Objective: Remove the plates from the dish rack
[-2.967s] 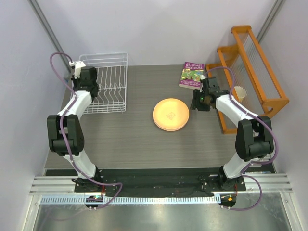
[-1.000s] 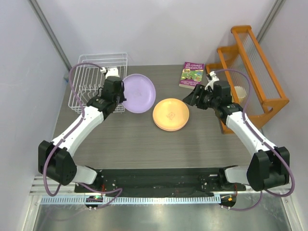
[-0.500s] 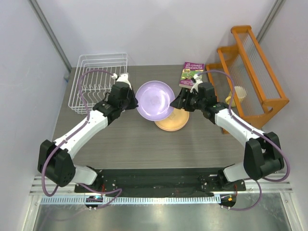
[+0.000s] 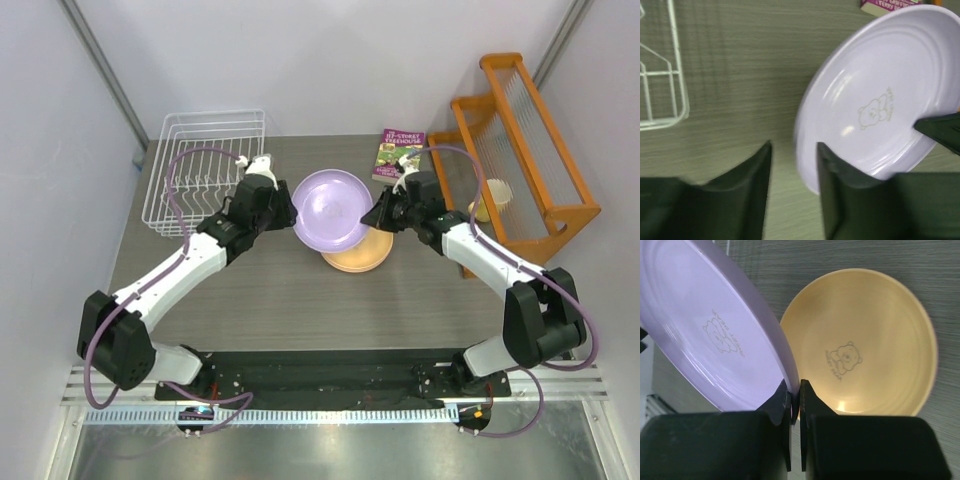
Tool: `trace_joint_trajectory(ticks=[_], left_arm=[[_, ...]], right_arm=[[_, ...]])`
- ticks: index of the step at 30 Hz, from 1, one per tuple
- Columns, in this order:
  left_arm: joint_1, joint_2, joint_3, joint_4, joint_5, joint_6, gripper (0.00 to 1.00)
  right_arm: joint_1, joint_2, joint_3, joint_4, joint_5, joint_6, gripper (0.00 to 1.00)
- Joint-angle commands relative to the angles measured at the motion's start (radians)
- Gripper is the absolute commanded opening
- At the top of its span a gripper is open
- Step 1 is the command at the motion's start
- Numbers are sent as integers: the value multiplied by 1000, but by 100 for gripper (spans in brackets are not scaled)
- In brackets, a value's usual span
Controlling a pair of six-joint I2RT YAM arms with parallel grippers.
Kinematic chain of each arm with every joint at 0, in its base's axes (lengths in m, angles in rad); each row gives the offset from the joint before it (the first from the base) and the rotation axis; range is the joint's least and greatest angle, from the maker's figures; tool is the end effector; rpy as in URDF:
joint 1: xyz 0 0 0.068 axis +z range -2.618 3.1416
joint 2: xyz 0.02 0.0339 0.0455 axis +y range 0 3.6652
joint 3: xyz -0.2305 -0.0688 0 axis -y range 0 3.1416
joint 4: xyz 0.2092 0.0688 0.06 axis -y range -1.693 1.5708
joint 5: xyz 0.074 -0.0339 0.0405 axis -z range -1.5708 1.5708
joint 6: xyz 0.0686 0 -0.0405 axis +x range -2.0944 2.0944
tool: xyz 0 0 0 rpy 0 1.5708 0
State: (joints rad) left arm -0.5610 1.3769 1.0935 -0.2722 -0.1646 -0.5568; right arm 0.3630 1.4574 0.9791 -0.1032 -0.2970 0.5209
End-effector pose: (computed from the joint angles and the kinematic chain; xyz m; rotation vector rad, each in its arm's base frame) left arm 0.2715 -0.1573 0.2641 -0.0943 2.1548 -0.4848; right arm 0.2957 0.1338 0.2228 -0.0035 2.2419 0.8177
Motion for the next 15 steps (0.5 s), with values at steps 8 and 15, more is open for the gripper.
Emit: trace_joint_trajectory(ticks=[8,15], left_arm=[[-4,-174,-84,37,-306,46,74],[-4,-266,-194,83,-440,80,80]], right_arm=[[-44,-54,72,-176,197,-90,4],[-102,4,89,-257,188,-125,5]])
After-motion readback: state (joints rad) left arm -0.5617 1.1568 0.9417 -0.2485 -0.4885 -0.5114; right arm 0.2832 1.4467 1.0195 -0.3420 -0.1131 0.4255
